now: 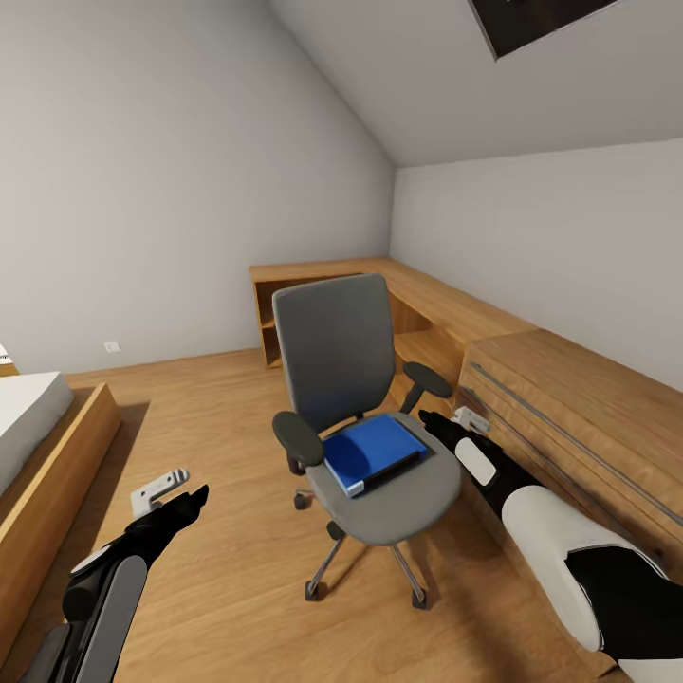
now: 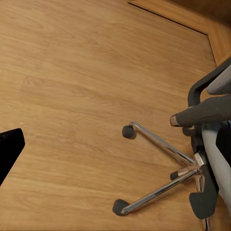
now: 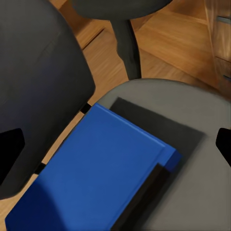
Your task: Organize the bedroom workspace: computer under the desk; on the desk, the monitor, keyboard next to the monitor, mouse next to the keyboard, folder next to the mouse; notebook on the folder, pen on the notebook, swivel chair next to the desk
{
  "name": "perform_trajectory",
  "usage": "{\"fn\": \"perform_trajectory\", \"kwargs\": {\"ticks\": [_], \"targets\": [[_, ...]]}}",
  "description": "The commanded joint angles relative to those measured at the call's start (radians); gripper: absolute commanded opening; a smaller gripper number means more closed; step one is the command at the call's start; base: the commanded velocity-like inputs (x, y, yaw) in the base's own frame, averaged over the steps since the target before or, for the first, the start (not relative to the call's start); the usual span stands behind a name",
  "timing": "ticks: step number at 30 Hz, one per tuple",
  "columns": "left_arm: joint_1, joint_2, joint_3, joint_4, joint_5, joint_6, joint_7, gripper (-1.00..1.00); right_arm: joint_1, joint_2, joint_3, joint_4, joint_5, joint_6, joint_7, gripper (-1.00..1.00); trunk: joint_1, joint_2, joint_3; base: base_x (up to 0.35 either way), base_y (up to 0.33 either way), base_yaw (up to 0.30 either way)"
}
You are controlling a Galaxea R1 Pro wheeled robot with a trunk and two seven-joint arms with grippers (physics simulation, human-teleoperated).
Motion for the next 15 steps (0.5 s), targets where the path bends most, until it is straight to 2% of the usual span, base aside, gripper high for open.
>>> {"fn": "perform_trajectory", "kwargs": {"ticks": [1,15], "targets": [[-0.001,0.0,0.0,-0.001,0.011,0.004,0.008,1.0,0.0,-0.001,0.007,-0.002,-0.007,0.003,-0.005,1.0,0.004,-0.008,-0.004,0.0,0.0,0.0],[-0.001,-0.002,-0.001,0.0,0.011,0.004,0.008,1.0,0.0,-0.001,0.006,-0.004,-0.007,0.004,-0.007,1.0,0.057,-0.106,-0.048,0.0,0.0,0.0]]}}
